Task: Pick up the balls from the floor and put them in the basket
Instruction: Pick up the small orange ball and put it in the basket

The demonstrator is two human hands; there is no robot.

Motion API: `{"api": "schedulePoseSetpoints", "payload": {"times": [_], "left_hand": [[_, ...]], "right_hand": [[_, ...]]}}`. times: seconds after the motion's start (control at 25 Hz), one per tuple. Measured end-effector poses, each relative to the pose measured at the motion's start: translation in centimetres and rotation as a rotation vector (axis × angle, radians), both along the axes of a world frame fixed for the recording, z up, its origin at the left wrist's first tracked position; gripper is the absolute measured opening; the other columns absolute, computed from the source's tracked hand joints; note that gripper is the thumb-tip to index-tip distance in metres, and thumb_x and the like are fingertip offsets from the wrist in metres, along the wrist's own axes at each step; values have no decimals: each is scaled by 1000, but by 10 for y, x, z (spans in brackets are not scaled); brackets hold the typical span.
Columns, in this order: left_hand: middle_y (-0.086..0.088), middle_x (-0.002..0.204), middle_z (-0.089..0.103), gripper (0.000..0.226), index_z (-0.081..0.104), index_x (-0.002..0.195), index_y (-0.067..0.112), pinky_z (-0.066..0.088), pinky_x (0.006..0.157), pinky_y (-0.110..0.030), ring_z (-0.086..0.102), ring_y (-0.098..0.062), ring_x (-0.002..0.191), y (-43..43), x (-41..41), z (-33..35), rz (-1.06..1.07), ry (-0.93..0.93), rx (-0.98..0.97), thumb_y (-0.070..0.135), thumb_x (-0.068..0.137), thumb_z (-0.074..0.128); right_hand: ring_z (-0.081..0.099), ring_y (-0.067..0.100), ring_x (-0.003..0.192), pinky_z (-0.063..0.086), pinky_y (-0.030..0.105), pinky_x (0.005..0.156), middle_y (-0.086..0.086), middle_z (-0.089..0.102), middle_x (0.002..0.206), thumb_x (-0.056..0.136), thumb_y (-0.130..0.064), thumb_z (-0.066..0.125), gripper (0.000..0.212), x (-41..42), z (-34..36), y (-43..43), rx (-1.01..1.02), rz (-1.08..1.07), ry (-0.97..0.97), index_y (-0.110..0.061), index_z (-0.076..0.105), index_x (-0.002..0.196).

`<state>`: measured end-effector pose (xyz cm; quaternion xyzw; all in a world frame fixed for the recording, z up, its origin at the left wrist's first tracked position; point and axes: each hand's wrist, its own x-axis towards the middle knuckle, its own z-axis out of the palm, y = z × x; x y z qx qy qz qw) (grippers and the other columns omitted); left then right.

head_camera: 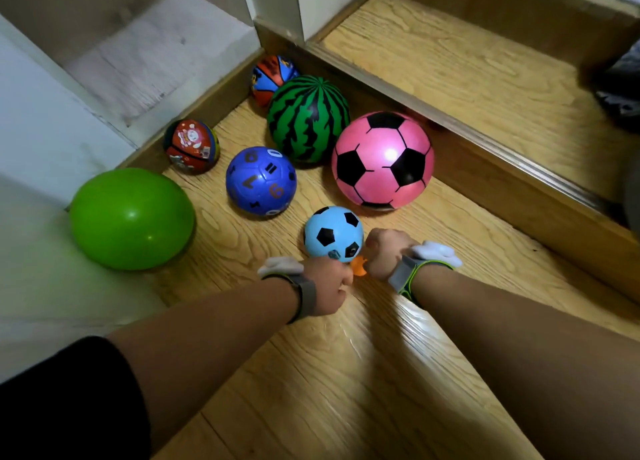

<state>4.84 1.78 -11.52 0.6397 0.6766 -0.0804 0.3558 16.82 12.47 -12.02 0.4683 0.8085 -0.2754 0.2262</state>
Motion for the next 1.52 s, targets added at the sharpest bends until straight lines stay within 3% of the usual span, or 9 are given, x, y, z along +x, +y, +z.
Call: {"api": "schedulePoseSetpoints", "payload": {"times": [0.2,0.4,0.64,0.88,1.04,1.2,1.28,1.4,1.52], "left_hand": [[-1,126,67,40,61,134,23,51,99,-34,62,-22,117,-9,-23,-35,240,-90,-41,25,94,61],[0,128,67,41,59,135,21,51,98,-34,62,-21,117,-6,-13,-33,135,-74,-22,27,95,61],[0,97,72,38,56,125,20,56,88,-37,68,-24,96,5,-8,-24,366,-165,161,29,90,67],[7,101,66,52,55,123,33,60,76,-36,70,-18,76,51,24,24,449,-423,425,29,78,81],[7,78,69,43,64,112,28,56,65,-27,62,-4,56,90,74,70,365,-562,539,24,74,84],[9,81,74,47,65,106,34,61,70,-36,71,-9,72,119,104,124,297,-547,649,52,65,77],[6,87,75,45,66,109,32,61,73,-38,72,-12,77,128,123,147,270,-596,693,40,67,79],[10,97,72,51,64,120,29,60,79,-38,70,-9,80,149,158,191,238,-673,748,19,73,81],[12,99,65,34,62,113,30,59,76,-39,67,-6,82,171,184,242,148,-560,790,22,83,77]], "right_hand": [[62,26,90,45,27,75,2,66,100,86,-30,64,31,-2,-42,-14,-62,-92,6,-20,66,115],[69,30,95,47,29,75,6,73,99,85,-45,60,32,9,-53,-17,-17,-116,47,-21,69,103],[69,24,70,64,40,70,7,72,81,73,-41,88,34,17,-16,-2,-276,-513,231,-19,74,94],[68,24,76,56,37,66,12,73,95,83,-45,81,48,65,67,29,-360,-657,436,-2,76,104],[67,23,75,56,39,69,12,72,95,90,-45,74,46,110,125,43,-318,-739,573,-1,75,105],[70,27,78,62,45,77,14,72,92,95,-47,66,42,144,186,57,-243,-811,674,-7,74,103],[69,26,76,63,48,80,21,76,94,91,-37,75,35,160,215,58,-187,-813,776,-5,76,105],[73,26,75,62,47,83,17,80,96,84,-27,84,27,193,274,62,83,-732,890,-7,80,100],[77,16,88,63,33,83,3,81,93,78,-32,88,34,225,348,64,357,-574,937,-13,80,104]]}}
